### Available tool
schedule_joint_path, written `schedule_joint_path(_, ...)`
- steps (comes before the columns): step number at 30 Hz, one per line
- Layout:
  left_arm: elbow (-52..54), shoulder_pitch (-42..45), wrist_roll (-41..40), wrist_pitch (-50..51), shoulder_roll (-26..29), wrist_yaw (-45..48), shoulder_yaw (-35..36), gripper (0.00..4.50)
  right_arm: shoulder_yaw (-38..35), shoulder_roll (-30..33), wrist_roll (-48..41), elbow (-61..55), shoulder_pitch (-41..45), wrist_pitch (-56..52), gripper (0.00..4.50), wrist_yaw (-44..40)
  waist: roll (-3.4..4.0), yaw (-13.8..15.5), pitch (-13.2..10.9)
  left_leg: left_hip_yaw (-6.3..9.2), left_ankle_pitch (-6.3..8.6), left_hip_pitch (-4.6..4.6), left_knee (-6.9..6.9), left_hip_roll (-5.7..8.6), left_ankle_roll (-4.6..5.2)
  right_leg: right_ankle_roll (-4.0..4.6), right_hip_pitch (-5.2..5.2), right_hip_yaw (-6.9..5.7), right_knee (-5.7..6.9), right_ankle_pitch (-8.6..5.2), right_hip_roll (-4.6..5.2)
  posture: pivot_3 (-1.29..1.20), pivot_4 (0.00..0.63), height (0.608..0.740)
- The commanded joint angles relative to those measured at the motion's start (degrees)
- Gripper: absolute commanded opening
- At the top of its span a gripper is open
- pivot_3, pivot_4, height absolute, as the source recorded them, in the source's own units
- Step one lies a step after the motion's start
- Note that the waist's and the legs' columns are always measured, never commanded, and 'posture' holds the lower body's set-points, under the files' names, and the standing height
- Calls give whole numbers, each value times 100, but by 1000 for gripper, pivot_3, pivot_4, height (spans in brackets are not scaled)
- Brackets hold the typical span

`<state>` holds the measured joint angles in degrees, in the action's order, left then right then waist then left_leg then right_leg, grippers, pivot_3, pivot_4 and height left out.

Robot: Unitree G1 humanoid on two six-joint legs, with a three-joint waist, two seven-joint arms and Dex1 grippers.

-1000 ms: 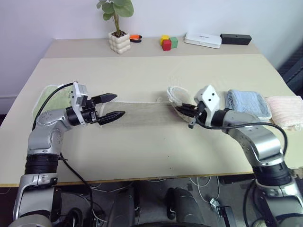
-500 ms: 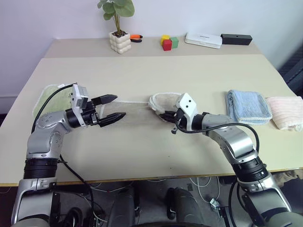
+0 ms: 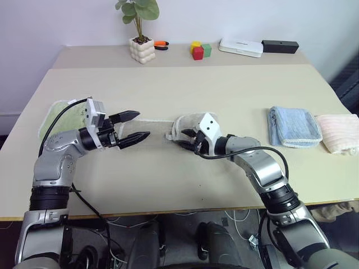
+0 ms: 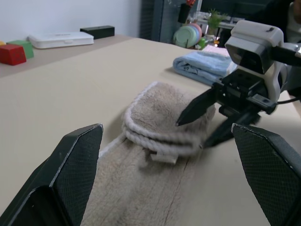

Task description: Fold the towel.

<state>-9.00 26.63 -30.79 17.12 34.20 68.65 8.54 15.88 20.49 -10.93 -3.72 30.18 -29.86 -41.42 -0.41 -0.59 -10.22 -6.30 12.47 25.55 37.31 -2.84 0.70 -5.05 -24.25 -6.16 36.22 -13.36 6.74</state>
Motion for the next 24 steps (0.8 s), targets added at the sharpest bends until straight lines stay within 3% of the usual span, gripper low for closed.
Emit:
schedule_joint_path(1,-11,192,-62,-24,-64,-30,-2,4500,-23,64,-48,-325,41,26,4334,-142,0,-1,0,0,0,-1,0,0,0,0,0,0,0,0,0,0,150,740)
schedule_joint_path(10,-278,770,109,-334,-823,-473,-194,4500,-1423,-52,-554,238,544,287,4469,336,0,4,0,-2,-1,0,4,2,0,-1,4,0,1,1,0,0,150,740)
schedule_joint_path(13,-413,810,173,-415,-866,-415,-241,4500,-1563,-287,-673,347,504,279,3646,496,-1,-33,1,-4,-1,-5,-5,2,-1,0,4,-1,1,1,-3,0,150,740)
schedule_joint_path(20,-444,728,188,-451,-817,-350,-268,4500,-1553,-1060,-415,1690,681,1197,118,1001,0,-27,0,-8,-7,-6,-10,0,-10,0,-1,0,6,1,-5,0,150,740)
schedule_joint_path(24,-273,580,138,-338,-721,-358,-242,4500,-1419,-1197,-90,2558,724,1752,48,1074,0,-22,0,-6,-6,-5,-8,1,-9,0,0,0,6,1,-3,0,150,740)
